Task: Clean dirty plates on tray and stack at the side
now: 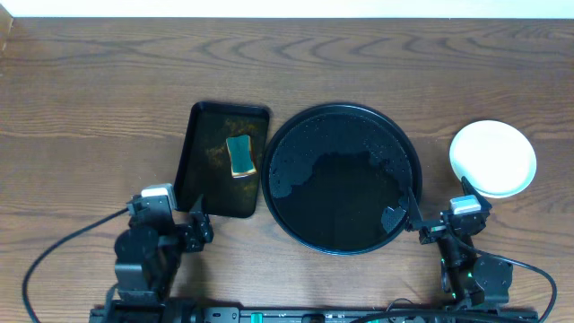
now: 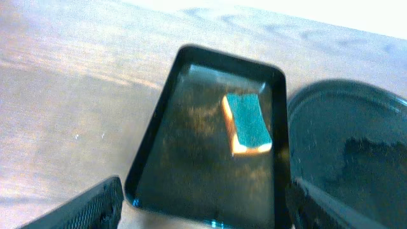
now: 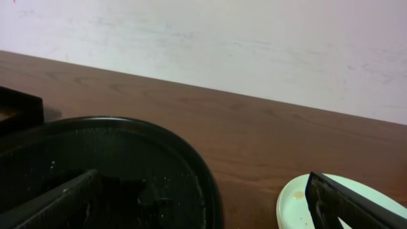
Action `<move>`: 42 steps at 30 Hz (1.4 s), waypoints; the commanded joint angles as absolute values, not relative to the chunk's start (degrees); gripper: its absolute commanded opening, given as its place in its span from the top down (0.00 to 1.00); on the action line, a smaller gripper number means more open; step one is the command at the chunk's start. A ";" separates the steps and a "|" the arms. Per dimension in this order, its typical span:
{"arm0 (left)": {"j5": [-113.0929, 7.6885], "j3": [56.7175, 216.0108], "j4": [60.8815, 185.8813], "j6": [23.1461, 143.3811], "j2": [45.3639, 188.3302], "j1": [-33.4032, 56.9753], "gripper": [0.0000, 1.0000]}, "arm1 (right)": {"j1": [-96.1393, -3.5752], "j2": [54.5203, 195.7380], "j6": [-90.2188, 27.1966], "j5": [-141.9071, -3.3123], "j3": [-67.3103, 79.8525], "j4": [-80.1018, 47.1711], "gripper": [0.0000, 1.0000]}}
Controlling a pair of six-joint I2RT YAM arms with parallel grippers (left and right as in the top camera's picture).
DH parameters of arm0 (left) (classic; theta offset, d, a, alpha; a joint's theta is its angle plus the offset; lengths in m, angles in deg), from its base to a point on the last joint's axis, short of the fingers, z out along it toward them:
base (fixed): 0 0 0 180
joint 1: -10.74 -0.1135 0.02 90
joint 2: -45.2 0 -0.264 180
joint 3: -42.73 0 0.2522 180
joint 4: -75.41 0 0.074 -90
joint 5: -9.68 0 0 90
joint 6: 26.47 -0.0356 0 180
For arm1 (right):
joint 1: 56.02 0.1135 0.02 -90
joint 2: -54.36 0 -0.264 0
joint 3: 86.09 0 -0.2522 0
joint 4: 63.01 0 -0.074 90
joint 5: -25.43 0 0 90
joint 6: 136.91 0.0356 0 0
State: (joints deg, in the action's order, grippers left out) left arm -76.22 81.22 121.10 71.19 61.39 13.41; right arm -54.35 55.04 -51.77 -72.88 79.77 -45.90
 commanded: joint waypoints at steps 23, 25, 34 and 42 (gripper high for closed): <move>-75.37 56.72 92.81 66.90 45.32 12.04 0.18 | -53.85 54.74 -52.34 -72.75 79.83 -45.63 0.01; -75.26 56.72 92.79 66.99 45.30 12.04 0.18 | -53.85 54.74 -52.34 -72.75 79.83 -45.63 0.01; -75.26 56.72 92.79 66.99 45.43 12.04 0.18 | -53.85 54.74 -52.34 -72.75 79.83 -45.63 0.01; -75.26 56.72 92.79 66.99 45.43 12.04 0.18 | -53.85 54.74 -52.34 -72.75 79.83 -45.63 0.01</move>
